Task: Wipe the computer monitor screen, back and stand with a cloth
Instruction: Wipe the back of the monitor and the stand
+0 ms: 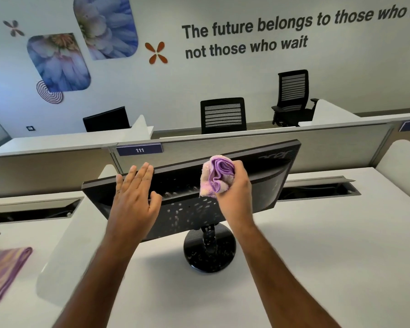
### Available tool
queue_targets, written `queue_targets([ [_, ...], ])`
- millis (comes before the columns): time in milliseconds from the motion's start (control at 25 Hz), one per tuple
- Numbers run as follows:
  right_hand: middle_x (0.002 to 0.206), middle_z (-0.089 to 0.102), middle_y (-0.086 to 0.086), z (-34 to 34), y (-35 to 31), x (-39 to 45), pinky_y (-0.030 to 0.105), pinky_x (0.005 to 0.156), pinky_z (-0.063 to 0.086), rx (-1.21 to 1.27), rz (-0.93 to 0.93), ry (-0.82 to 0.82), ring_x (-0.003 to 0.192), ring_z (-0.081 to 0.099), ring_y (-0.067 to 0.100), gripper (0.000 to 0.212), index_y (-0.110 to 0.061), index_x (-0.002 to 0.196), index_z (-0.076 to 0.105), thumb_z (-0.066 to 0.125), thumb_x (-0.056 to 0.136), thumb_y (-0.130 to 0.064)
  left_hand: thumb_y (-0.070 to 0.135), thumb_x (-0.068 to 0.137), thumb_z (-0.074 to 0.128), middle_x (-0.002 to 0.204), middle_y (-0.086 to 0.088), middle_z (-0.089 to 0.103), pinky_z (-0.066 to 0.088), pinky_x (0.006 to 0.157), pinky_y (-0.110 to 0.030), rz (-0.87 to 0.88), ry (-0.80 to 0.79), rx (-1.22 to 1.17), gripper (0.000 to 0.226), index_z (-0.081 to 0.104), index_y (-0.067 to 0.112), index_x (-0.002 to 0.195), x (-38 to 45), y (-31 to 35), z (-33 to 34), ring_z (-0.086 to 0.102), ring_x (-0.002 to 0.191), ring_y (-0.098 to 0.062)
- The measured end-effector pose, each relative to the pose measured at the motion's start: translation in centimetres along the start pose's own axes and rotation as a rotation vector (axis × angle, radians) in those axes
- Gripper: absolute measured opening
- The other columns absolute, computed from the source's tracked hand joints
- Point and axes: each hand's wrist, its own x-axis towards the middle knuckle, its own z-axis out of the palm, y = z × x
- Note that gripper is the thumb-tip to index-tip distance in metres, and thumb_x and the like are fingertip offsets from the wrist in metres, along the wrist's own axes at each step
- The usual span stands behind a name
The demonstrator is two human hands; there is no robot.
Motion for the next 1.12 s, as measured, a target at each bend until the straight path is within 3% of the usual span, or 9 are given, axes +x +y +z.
queue_targets([
  [120,0.107,0.068,-0.003,-3.2,1.7,1.8,0.019,0.069,0.060,-0.051,0.059,0.140,0.096,0.070,0.011,0.037,-0.019,0.110,0.058,0.079,0.084,-0.004,0.029,0.097,0.036,0.170,-0.002,0.029,0.003,0.132,-0.043,0.030,-0.001,0.008,0.067,0.034,0.014,0.163,-0.1,-0.6,-0.1,0.017,0.161,-0.019],
  [280,0.104,0.069,0.003,-7.4,3.0,2.9,0.004,0.058,0.049,-0.194,0.082,0.289,0.089,0.069,0.016,0.029,-0.017,0.107,0.057,0.079,0.088,-0.014,0.028,0.096,0.038,0.170,-0.002,0.029,-0.001,0.132,-0.040,0.033,0.024,-0.007,0.069,0.034,0.014,0.163,-0.3,-0.2,0.1,0.016,0.161,-0.019],
  [400,0.099,0.071,0.001,-5.3,1.2,2.3,0.019,0.061,0.058,-0.130,0.122,0.242,0.081,0.068,0.005,0.026,-0.016,0.109,0.060,0.078,0.090,-0.017,0.029,0.096,0.037,0.171,-0.001,0.028,0.002,0.132,-0.043,0.034,0.017,-0.011,0.069,0.033,0.015,0.163,-0.3,-0.2,0.1,0.015,0.161,-0.019],
  [520,0.093,0.068,-0.002,-0.6,-1.2,0.6,0.012,0.052,0.051,-0.046,0.122,0.124,0.072,0.065,-0.008,0.021,-0.014,0.103,0.059,0.076,0.091,-0.016,0.030,0.096,0.035,0.171,0.000,0.027,0.002,0.132,-0.042,0.041,0.004,-0.015,0.069,0.032,0.016,0.164,-0.3,-0.7,-0.1,0.015,0.161,-0.017],
  [680,0.101,0.066,-0.005,4.6,-3.4,-2.1,0.015,0.055,0.055,0.015,0.083,-0.078,0.085,0.068,0.003,0.023,-0.019,0.108,0.058,0.075,0.092,-0.018,0.031,0.096,0.035,0.172,0.002,0.025,-0.001,0.132,-0.038,0.059,0.002,-0.013,0.070,0.030,0.018,0.165,-0.2,-1.1,-0.2,0.013,0.161,-0.016],
  [760,0.102,0.066,-0.005,5.3,-3.5,-2.6,0.016,0.060,0.057,0.021,0.060,-0.089,0.089,0.068,0.004,0.024,-0.021,0.108,0.058,0.076,0.092,-0.018,0.031,0.097,0.035,0.172,0.004,0.023,-0.005,0.131,-0.034,0.084,-0.014,-0.025,0.070,0.028,0.020,0.165,-0.5,-1.7,-0.6,0.009,0.161,-0.014],
  [920,0.093,0.070,-0.004,2.5,-2.2,-1.5,0.029,0.063,0.063,0.019,0.133,0.052,0.081,0.070,0.008,0.020,-0.021,0.101,0.061,0.077,0.089,-0.018,0.032,0.097,0.030,0.172,0.007,0.026,-0.001,0.132,-0.042,0.044,0.031,-0.022,0.067,0.033,0.025,0.163,-1.7,-5.0,-1.6,0.009,0.162,-0.017],
  [1000,0.089,0.070,-0.006,0.5,-1.4,-0.4,0.030,0.064,0.062,-0.013,0.159,0.156,0.080,0.070,0.008,0.020,-0.020,0.100,0.061,0.077,0.089,-0.015,0.031,0.097,0.028,0.169,0.004,0.032,0.003,0.132,-0.048,-0.035,0.098,-0.012,0.066,0.039,0.025,0.161,-2.3,-7.4,-2.3,0.012,0.161,-0.023],
  [1120,0.086,0.067,-0.009,-0.6,-1.1,0.1,0.027,0.063,0.060,-0.070,0.129,0.250,0.076,0.067,0.000,0.023,-0.016,0.099,0.060,0.079,0.087,-0.012,0.028,0.097,0.030,0.172,0.003,0.025,-0.002,0.131,-0.045,-0.113,0.109,-0.092,0.066,0.034,0.021,0.163,-2.8,-9.5,-3.0,0.004,0.162,-0.018],
])
